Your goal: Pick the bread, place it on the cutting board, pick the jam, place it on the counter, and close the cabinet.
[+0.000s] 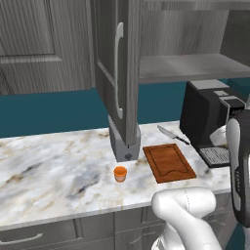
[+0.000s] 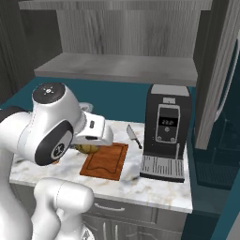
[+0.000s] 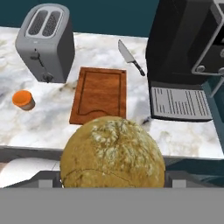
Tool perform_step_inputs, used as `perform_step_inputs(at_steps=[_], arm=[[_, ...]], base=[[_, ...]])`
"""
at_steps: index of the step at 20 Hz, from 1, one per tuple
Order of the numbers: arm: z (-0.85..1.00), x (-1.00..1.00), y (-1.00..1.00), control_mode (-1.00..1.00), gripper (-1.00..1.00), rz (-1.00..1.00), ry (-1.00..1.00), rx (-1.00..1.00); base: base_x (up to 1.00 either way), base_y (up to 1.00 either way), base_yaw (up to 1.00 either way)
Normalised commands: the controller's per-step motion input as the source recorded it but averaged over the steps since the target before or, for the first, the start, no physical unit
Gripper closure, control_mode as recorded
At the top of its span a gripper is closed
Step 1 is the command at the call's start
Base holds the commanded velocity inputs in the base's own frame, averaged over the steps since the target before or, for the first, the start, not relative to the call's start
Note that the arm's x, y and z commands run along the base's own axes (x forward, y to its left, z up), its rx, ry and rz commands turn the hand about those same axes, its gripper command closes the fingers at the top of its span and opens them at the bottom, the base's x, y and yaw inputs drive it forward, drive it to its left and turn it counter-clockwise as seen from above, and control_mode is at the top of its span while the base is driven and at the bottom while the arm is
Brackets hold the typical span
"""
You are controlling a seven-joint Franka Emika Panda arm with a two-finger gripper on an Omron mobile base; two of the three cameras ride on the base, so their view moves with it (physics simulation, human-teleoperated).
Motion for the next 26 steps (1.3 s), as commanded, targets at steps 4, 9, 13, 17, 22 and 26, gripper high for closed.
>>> perform_step_inputs(at_steps=[4,9,13,17,22,26], arm=[[-0.41,0.06,0.0,-1.0,1.0,0.04,0.0,0.0],[-0.4,0.12,0.03,-1.0,1.0,0.04,0.0,0.0],[-0.36,0.23,0.08,-1.0,1.0,0.04,0.0,0.0],[-0.36,0.27,0.1,-1.0,1.0,0.03,0.0,0.0],[-0.31,0.37,0.08,-1.0,1.0,0.01,0.0,0.0],[-0.22,0.41,0.01,-1.0,1.0,0.0,0.0,0.0]], base=[[0.0,0.0,0.0],[0.0,0.0,0.0],[0.0,0.0,0.0],[0.0,0.0,0.0],[0.0,0.0,0.0],[0.0,0.0,0.0]])
